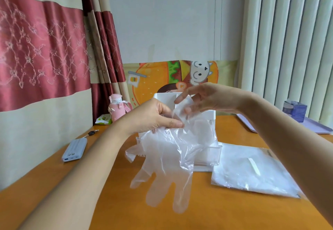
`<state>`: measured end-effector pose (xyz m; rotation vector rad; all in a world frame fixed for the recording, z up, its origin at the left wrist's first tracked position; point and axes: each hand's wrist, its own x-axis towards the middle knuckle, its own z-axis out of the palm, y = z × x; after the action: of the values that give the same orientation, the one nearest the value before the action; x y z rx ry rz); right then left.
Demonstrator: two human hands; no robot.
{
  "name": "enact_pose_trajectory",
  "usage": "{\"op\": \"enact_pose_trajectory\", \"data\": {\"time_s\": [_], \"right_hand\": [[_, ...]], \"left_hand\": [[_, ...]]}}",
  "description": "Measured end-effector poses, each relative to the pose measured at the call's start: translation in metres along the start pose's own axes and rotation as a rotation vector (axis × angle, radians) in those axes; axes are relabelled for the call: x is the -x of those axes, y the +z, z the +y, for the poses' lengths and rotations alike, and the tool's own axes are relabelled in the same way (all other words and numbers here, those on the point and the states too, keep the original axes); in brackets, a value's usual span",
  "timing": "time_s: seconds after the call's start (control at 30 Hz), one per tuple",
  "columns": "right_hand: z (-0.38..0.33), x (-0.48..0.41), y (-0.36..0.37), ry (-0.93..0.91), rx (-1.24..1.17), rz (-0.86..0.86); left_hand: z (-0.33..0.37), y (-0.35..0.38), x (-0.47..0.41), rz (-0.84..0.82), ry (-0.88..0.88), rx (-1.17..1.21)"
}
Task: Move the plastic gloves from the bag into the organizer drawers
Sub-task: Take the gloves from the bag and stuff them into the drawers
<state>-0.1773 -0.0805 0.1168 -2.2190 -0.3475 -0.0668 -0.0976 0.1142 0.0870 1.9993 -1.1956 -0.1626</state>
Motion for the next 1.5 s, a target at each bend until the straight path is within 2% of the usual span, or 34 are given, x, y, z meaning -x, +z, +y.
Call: {"op": "enact_pose_trajectory", "data": {"time_s": [0.1, 0.23, 0.3, 0.4, 0.47, 0.57, 0.7, 0.77, 0.83, 0.87, 0.93, 1.03, 1.13, 1.27, 1.33, 1.4, 1.5], "right_hand": [[0.01, -0.009, 0.005, -0.003, 0.074, 0.027], [0.026, -0.012, 0.001, 0.028, 0.008, 0.262], [0.035, -0.01, 0.001, 0.089, -0.033, 0.372], [0.049, -0.009, 0.007, 0.177, -0.035, 0.467], [0.058, -0.009, 0.013, 0.202, 0.115, 0.513], [0.066, -0.008, 0.021, 0.218, 0.423, 0.577], [0.072, -0.011, 0.03, 0.266, 0.66, 0.643], [0.073, -0.012, 0.034, 0.284, 0.711, 0.65], [0.073, -0.012, 0.037, 0.302, 0.749, 0.649], [0.073, -0.012, 0.037, 0.31, 0.769, 0.649], [0.071, -0.012, 0.036, 0.319, 0.814, 0.646], [0.069, -0.013, 0.033, 0.321, 0.849, 0.617], [0.066, -0.013, 0.033, 0.331, 0.844, 0.555], [0.054, -0.007, 0.033, 0.293, 0.954, 0.642], [0.048, -0.009, 0.04, 0.206, 0.907, 0.632], [0.046, -0.015, 0.051, 0.161, 0.829, 0.471], [0.053, -0.024, 0.058, 0.224, 0.81, 0.241]], "left_hand": [[-0.008, -0.001, -0.003, -0.01, -0.038, 0.021], [-0.023, -0.011, -0.005, -0.047, -0.182, 0.036], [-0.035, -0.016, -0.01, 0.003, -0.236, 0.149], [-0.046, -0.018, -0.023, 0.172, -0.308, 0.227], [-0.05, -0.016, -0.033, 0.23, -0.332, 0.098], [-0.054, -0.008, -0.045, 0.267, -0.337, -0.228], [-0.049, 0.002, -0.046, 0.426, -0.314, -0.61], [-0.041, 0.009, -0.044, 0.534, -0.227, -0.757], [-0.03, 0.02, -0.039, 0.616, -0.088, -0.748], [-0.026, 0.026, -0.036, 0.592, -0.043, -0.699], [-0.023, 0.038, -0.036, 0.423, -0.065, -0.6], [-0.031, 0.046, -0.043, 0.114, -0.236, -0.587], [-0.042, 0.047, -0.051, -0.107, -0.367, -0.599], [-0.05, 0.046, -0.056, -0.177, -0.36, -0.574], [-0.052, 0.046, -0.057, -0.171, -0.327, -0.552], [-0.052, 0.046, -0.057, -0.18, -0.295, -0.547], [-0.049, 0.048, -0.057, -0.195, -0.251, -0.513]]}}
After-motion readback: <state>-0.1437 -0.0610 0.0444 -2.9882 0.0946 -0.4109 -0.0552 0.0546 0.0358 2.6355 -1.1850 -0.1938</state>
